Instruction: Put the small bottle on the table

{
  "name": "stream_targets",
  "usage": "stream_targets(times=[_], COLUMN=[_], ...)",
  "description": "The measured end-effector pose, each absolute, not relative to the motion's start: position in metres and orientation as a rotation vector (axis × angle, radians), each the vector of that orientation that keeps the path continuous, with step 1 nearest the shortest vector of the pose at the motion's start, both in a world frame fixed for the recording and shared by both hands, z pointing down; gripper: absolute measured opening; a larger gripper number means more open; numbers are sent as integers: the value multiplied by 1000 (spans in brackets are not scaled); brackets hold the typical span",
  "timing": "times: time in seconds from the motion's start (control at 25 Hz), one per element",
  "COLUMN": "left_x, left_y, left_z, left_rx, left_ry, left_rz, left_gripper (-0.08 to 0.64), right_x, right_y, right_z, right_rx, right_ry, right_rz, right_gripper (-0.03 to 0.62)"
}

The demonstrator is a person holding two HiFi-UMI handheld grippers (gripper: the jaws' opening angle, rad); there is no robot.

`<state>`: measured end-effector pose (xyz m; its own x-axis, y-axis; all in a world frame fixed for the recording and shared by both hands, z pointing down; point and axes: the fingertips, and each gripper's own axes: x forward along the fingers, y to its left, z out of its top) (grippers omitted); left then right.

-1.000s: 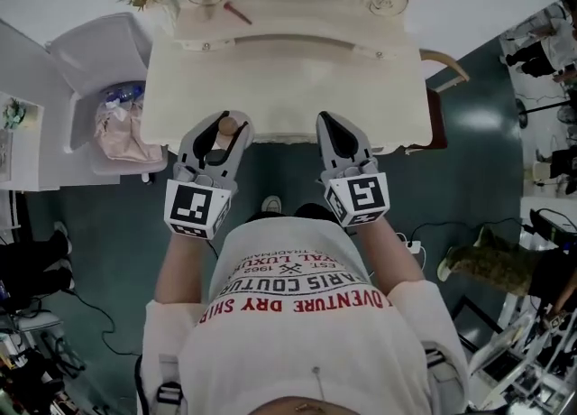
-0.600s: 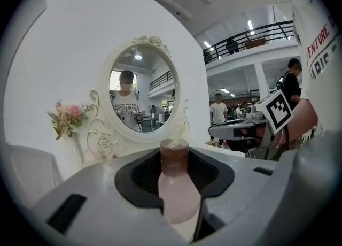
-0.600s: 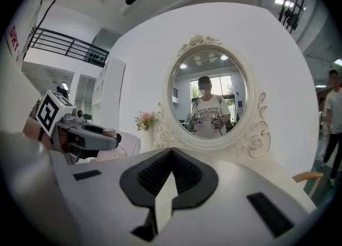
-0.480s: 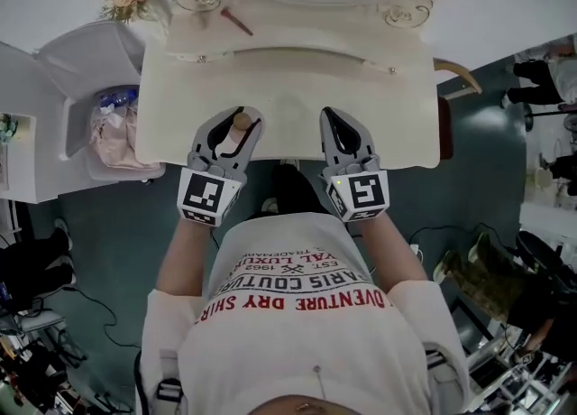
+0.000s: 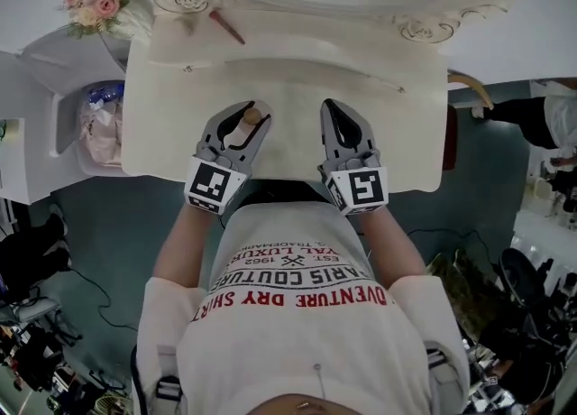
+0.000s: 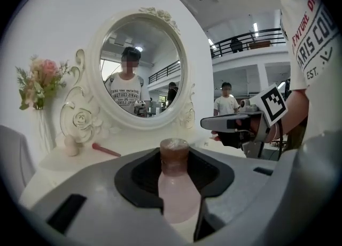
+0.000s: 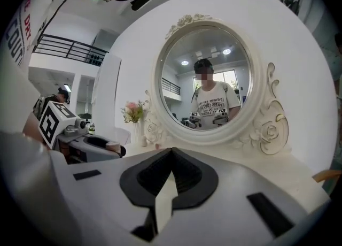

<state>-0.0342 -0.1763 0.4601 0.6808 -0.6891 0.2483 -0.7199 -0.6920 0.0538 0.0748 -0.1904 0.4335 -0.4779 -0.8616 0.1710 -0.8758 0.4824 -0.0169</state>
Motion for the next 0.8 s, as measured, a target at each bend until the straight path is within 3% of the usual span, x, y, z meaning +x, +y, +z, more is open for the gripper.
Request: stream_targets(times=[0.8], left_x=[-9], left_y=[-237], left_z=[559], left_rx=[2615], left_ry=[-1187], left_rz=[464], left_gripper=[144], right_x=[89], right_y=[-254], right_z=[499], right_rx=[1428], right_ry=[-2568], right_rz=[284], right_gripper=[-2])
